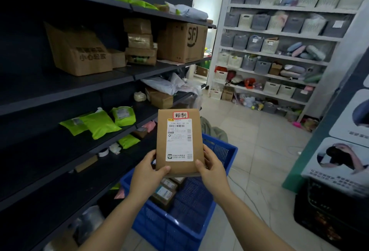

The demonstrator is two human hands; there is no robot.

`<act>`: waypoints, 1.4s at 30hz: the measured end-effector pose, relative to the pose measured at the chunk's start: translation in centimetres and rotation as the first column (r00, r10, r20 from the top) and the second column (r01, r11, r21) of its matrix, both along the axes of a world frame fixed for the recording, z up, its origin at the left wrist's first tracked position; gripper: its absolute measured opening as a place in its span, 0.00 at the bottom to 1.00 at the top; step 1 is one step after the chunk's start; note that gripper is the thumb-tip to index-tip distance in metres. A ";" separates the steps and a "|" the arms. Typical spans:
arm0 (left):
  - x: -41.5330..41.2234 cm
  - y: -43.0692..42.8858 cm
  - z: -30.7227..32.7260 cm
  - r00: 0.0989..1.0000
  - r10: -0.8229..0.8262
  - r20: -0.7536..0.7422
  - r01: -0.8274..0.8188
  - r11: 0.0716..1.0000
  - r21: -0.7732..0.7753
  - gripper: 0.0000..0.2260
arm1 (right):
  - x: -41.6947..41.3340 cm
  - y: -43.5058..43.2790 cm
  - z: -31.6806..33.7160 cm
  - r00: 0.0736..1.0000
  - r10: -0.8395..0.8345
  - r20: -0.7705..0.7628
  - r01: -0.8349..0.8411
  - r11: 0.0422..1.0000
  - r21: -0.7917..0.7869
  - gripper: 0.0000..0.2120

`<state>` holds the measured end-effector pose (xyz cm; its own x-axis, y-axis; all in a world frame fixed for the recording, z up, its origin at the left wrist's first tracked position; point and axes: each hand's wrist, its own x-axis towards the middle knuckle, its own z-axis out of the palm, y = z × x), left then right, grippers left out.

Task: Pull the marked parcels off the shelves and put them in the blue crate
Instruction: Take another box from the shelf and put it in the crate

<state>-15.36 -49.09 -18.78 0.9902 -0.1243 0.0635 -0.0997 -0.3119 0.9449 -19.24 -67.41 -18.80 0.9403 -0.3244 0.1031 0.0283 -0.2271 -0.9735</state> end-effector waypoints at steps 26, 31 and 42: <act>26.7 -28.8 -8.1 0.961 0.196 -0.193 -0.189 0.980 0.058 0.24 | 30.6 -29.2 -7.7 0.954 0.161 -0.252 -0.181 0.982 -0.059 0.28; 29.6 -34.6 -10.8 0.921 0.289 -0.262 -0.292 0.956 0.029 0.26 | 35.5 -34.7 -9.7 0.916 0.239 -0.323 -0.272 0.960 -0.061 0.27; 40.1 -40.9 -18.0 0.816 0.435 -0.381 -0.448 0.892 0.057 0.25 | 48.4 -40.2 -15.4 0.834 0.332 -0.441 -0.410 0.908 -0.091 0.14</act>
<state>24.73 -89.99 -36.75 0.8870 0.3273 -0.3256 0.4028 -0.2042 0.8922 29.18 -107.59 -34.22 0.9552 0.0442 -0.2926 -0.2432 -0.4466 -0.8611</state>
